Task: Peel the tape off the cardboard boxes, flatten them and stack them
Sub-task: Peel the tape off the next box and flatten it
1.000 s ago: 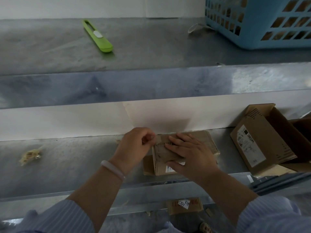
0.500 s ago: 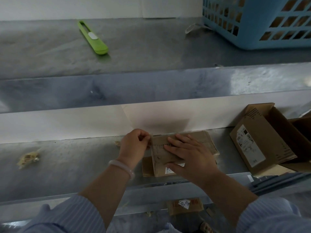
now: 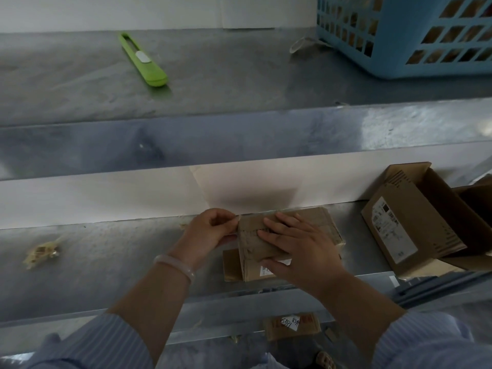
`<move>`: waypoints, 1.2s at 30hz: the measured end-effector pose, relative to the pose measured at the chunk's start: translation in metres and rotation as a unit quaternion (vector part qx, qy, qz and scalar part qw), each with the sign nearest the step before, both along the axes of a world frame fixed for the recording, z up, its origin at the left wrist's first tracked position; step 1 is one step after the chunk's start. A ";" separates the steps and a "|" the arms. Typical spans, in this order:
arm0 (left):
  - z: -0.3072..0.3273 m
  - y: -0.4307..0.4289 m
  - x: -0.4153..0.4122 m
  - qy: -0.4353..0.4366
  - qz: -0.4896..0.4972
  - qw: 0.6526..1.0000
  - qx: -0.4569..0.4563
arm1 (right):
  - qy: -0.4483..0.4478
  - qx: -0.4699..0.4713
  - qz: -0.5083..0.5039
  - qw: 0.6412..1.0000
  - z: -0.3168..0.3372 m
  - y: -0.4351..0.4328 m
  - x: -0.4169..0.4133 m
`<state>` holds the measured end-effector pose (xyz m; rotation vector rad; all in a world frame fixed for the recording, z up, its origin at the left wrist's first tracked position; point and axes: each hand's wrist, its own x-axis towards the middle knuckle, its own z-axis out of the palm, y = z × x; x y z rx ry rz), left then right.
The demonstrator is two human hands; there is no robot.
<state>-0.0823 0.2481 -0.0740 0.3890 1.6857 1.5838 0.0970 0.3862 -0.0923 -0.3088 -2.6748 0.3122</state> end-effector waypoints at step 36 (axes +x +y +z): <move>0.000 -0.001 -0.013 -0.193 -0.120 0.973 -0.035 | 0.023 -0.012 0.040 0.999 0.006 -0.001 0.006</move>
